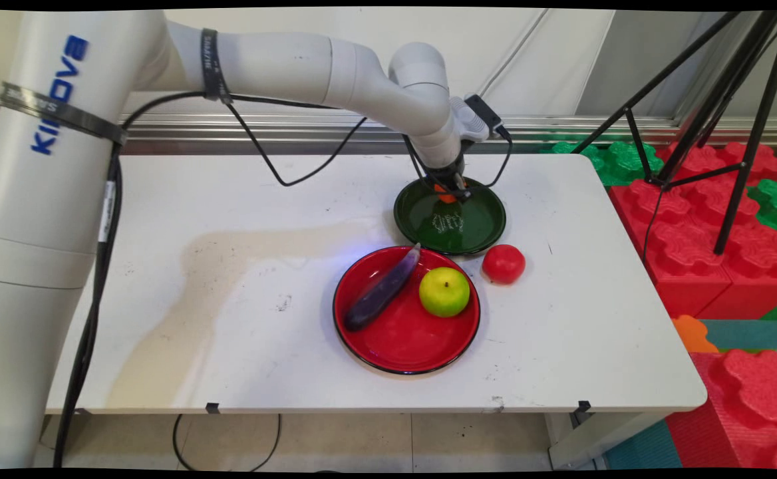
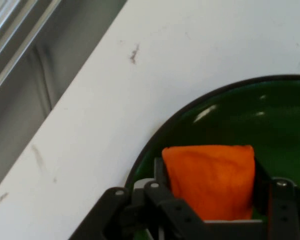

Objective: Place the picked object on the table

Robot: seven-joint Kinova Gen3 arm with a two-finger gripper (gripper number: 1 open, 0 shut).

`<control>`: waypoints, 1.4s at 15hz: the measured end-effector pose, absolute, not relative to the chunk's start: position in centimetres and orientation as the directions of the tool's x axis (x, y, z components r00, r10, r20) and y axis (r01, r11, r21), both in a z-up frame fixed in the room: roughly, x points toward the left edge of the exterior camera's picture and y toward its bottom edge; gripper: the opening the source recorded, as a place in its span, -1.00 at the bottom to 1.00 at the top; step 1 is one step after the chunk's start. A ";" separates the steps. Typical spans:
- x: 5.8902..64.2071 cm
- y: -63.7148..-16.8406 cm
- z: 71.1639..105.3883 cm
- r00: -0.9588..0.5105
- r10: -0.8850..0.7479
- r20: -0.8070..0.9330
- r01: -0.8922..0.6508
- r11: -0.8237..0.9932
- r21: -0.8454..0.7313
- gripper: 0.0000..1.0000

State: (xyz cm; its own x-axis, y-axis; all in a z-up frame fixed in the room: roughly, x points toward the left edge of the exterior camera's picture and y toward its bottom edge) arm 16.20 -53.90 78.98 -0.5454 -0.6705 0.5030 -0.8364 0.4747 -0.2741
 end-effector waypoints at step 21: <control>23.6 -41.7 94.6 -0.706 -0.509 0.493 -0.699 0.611 -0.370 -1.00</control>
State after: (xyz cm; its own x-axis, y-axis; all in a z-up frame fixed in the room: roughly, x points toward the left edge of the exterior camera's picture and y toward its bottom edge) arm 23.60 -41.74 94.63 -0.7057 -0.5092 0.4927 -0.6995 0.6112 -0.3703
